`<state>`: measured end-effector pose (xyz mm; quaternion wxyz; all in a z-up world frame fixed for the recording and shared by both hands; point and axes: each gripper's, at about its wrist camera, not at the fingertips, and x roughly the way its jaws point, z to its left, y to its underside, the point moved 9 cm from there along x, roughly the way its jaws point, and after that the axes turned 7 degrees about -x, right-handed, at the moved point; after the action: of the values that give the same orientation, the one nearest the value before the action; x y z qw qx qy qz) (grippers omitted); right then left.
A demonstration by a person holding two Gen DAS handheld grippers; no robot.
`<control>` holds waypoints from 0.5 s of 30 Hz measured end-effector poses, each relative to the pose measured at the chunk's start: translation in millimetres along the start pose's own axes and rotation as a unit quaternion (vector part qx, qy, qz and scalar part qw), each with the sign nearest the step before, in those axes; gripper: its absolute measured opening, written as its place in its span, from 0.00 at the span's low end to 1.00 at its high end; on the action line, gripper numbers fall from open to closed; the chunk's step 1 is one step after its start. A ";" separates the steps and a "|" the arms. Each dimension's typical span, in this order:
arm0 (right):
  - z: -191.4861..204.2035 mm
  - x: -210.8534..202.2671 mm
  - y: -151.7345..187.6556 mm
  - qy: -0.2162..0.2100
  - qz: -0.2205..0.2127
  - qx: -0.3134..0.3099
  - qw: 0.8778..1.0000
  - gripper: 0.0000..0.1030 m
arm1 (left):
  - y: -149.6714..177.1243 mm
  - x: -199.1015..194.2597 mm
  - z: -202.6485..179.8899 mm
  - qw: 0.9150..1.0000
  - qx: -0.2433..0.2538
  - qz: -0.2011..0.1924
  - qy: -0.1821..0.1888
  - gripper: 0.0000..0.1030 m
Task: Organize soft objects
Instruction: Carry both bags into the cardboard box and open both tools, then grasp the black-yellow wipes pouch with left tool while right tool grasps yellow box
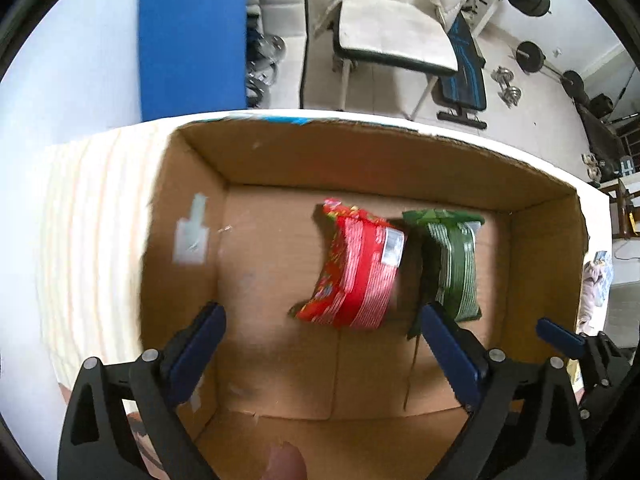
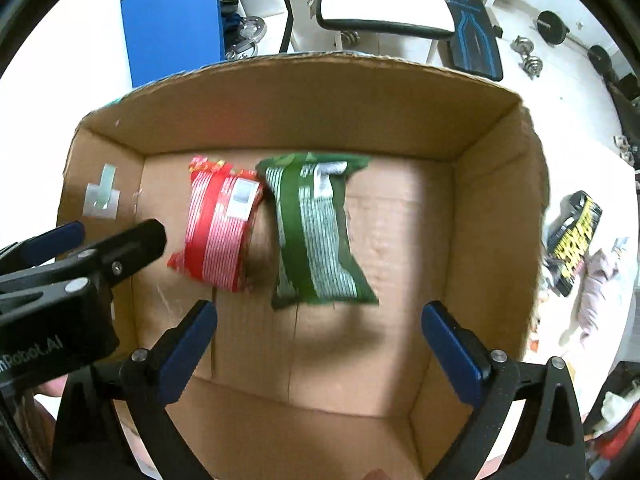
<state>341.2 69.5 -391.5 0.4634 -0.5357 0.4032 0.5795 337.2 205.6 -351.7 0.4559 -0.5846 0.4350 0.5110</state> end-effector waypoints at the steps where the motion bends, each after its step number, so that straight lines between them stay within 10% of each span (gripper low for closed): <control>1: 0.4 -2.9 4.7 0.003 -0.003 0.000 1.000 1.00 | 5.1 -5.6 3.1 1.000 0.002 -0.008 -0.003 0.97; 15: -4.1 -80.7 91.6 0.027 -0.079 -0.012 0.996 1.00 | 81.6 -78.4 -6.7 0.996 0.012 -0.088 -0.020 0.97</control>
<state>253.2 34.6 -314.3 0.4896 -0.5872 0.3651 0.5313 251.2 185.6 -280.5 0.5144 -0.6048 0.3787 0.4755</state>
